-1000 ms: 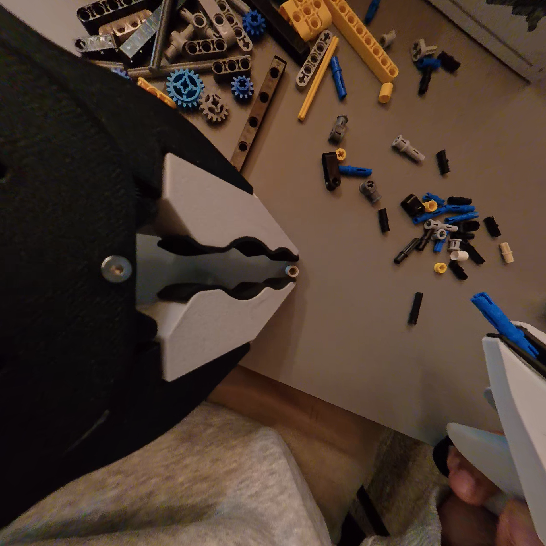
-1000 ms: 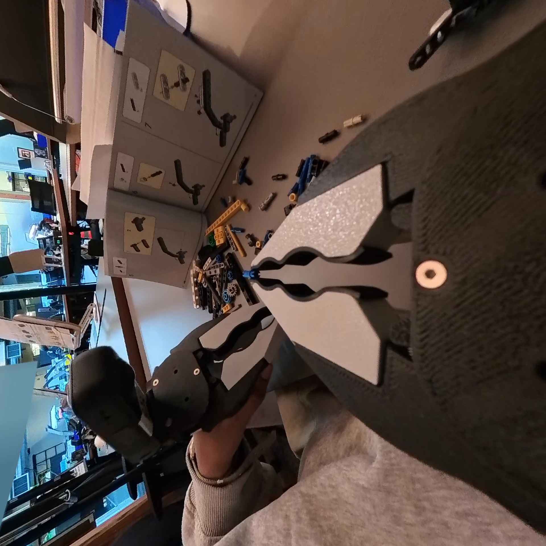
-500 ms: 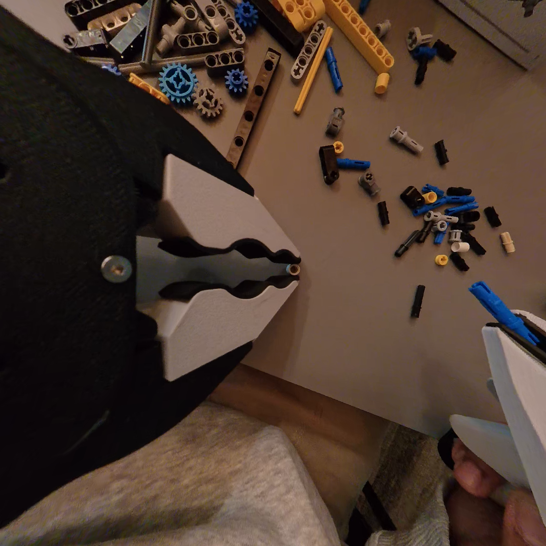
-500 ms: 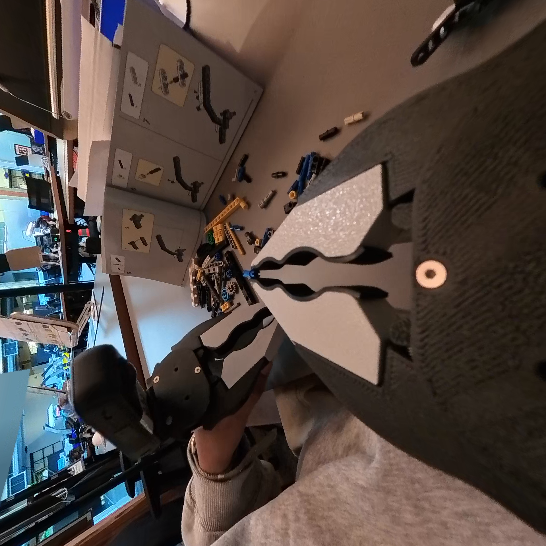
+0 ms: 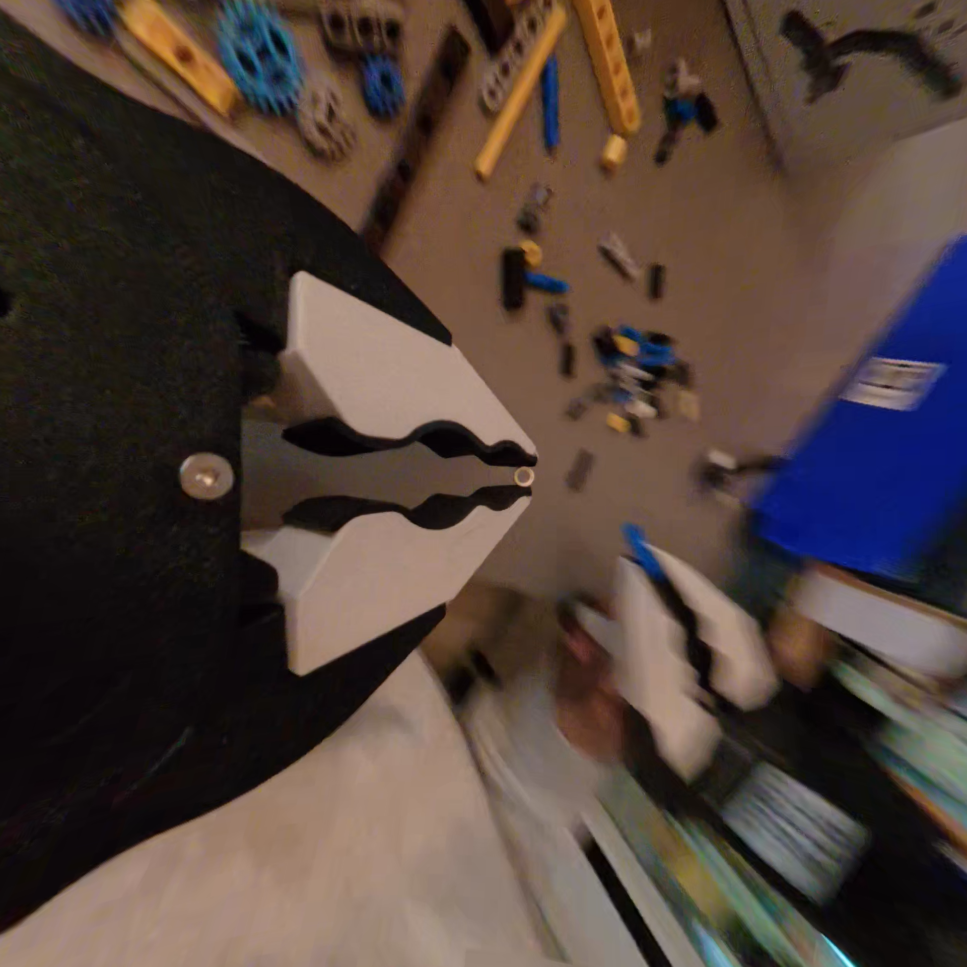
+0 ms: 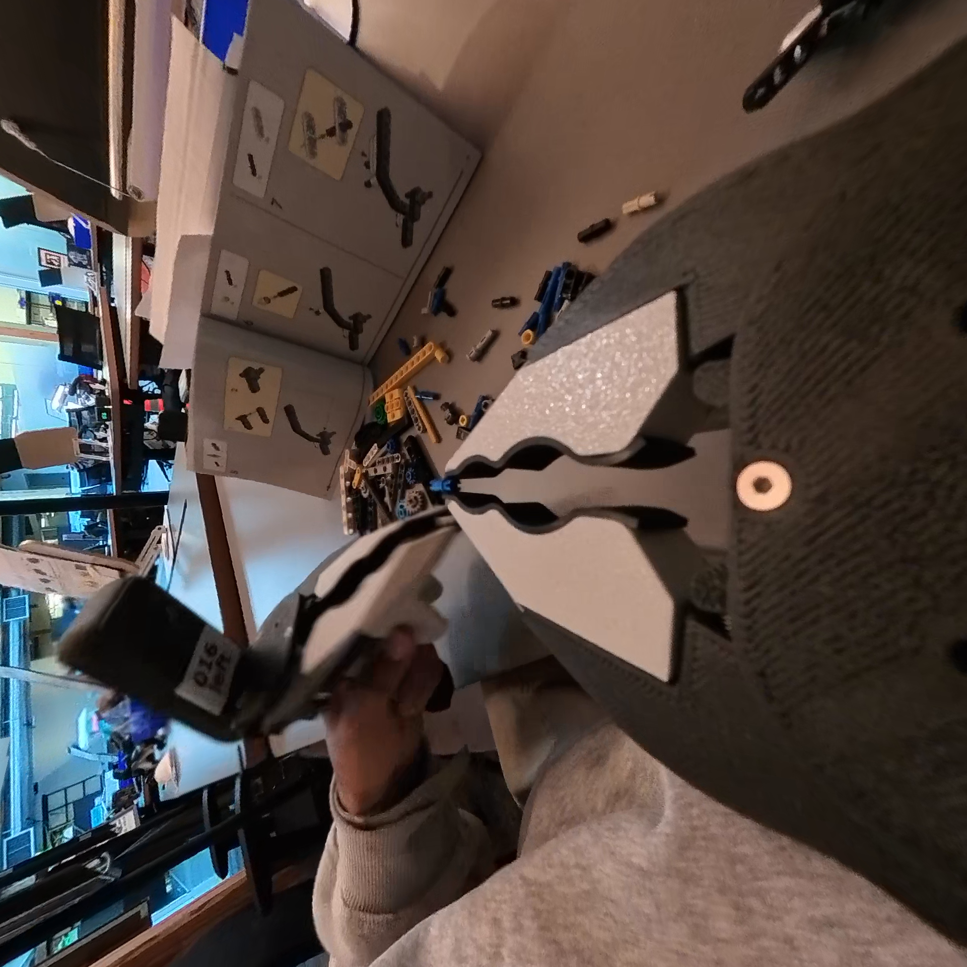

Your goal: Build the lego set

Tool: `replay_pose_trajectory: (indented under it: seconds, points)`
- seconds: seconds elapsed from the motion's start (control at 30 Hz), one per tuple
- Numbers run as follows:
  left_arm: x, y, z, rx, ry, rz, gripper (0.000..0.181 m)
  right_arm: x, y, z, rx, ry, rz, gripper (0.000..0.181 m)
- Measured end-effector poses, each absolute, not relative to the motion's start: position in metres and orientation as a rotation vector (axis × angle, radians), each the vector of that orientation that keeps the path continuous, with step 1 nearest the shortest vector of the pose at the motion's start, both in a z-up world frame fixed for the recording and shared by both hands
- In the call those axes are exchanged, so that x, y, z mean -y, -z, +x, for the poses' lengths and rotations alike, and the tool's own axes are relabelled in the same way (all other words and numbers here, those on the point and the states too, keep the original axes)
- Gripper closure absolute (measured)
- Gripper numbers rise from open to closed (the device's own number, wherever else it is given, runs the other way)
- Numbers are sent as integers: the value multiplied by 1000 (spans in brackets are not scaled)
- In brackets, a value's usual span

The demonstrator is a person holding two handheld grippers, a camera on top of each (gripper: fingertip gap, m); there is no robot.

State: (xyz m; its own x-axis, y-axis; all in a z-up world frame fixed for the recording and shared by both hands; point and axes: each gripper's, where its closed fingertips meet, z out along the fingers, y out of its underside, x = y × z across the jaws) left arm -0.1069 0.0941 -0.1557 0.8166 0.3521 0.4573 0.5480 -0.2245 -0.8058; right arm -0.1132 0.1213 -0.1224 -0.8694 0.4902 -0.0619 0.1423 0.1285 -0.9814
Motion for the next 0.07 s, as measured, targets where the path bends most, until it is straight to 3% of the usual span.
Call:
replay_pose_trajectory:
  seconds: [0.03, 0.07]
  points:
    - [-92, 130, -108, 712, 369, -1630, 173, -121, 120, -112, 2124, -1814, -609, 178]
    - [-86, 111, -111, 740, 521, -1448, 174, -120, 116, -111, 2108, -1828, -595, 178]
